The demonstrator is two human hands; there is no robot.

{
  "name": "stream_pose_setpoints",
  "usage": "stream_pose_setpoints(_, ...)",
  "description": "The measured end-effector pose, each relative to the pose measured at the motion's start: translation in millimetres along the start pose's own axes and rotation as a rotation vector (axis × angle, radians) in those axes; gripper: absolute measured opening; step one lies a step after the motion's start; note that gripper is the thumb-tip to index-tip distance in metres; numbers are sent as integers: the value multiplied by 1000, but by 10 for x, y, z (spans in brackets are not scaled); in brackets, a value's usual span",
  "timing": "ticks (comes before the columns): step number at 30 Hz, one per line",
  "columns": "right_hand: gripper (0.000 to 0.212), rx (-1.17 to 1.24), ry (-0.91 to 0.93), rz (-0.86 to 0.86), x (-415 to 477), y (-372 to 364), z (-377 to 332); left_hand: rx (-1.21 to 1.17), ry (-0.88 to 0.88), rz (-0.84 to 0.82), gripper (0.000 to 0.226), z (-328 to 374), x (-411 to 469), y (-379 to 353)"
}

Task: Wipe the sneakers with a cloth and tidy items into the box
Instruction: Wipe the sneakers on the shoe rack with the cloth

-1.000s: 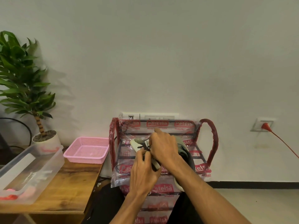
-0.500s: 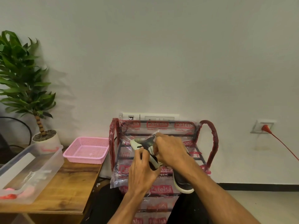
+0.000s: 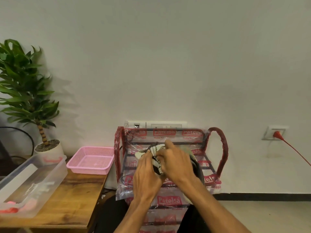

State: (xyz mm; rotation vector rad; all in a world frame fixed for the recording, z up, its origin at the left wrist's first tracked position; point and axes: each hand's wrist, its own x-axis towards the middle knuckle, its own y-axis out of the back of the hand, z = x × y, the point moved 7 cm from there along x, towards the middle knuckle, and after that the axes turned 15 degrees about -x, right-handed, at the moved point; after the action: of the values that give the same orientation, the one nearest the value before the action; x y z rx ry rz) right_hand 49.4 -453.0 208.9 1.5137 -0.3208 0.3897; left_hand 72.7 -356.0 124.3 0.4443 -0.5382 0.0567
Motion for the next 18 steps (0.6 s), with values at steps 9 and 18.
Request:
stream_pose_setpoints(9, 18, 7, -1, -42, 198, -76, -2, 6, 9, -1, 84, 22, -10, -10)
stream_pose_setpoints(18, 14, -8, -84, -68, 227, -157, 97, 110, -92, -13, 77, 28, -15, -132)
